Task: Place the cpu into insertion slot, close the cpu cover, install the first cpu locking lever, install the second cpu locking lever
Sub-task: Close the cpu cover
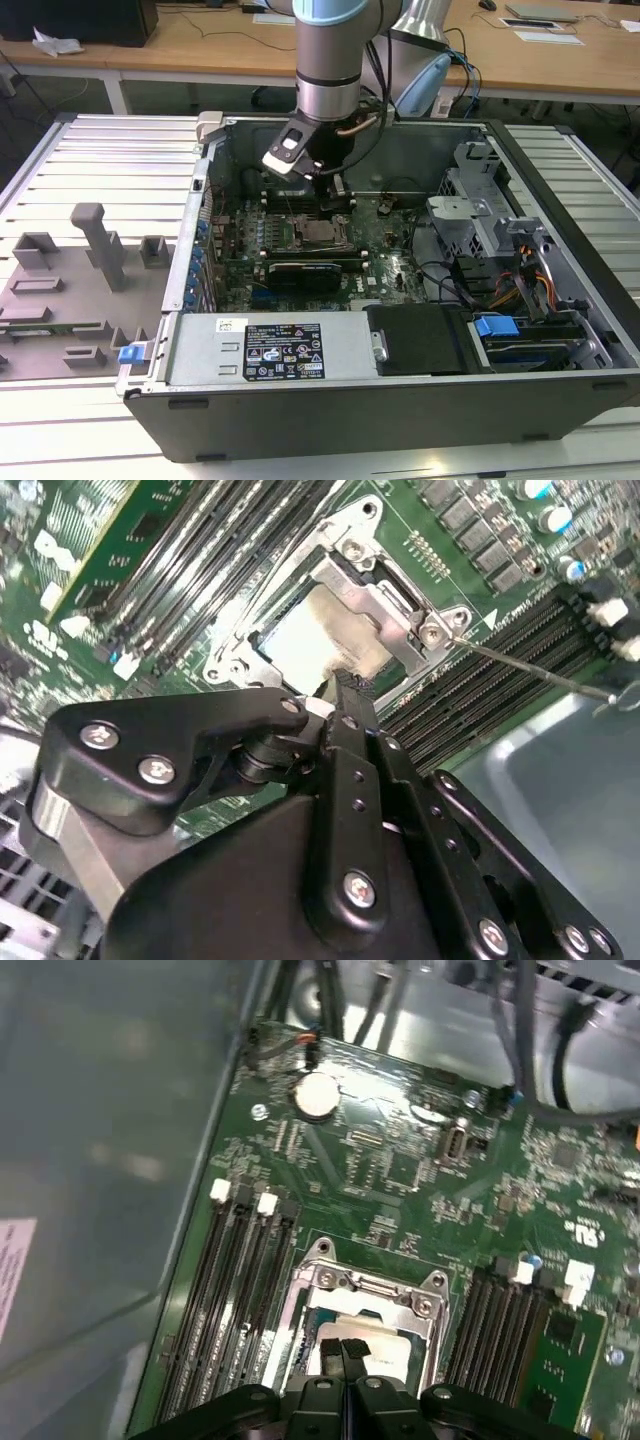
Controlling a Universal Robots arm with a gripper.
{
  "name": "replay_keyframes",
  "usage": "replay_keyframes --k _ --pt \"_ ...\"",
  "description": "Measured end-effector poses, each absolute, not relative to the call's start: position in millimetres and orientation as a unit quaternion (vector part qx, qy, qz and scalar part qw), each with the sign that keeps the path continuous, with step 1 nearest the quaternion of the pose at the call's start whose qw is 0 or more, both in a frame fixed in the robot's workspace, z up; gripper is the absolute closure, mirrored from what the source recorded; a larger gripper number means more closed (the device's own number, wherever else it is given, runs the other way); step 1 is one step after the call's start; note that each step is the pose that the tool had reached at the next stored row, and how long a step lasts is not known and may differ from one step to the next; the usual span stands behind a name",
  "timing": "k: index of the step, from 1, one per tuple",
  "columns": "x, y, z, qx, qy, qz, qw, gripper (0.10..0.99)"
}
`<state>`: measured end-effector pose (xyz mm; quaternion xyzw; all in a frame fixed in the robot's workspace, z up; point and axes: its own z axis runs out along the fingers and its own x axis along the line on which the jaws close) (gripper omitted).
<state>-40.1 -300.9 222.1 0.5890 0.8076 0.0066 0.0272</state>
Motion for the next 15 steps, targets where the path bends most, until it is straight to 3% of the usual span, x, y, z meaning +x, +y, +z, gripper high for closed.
replay_keyframes --k 15 --pt "-40.0 -300.9 222.0 0.415 0.909 0.012 0.025 0.980"
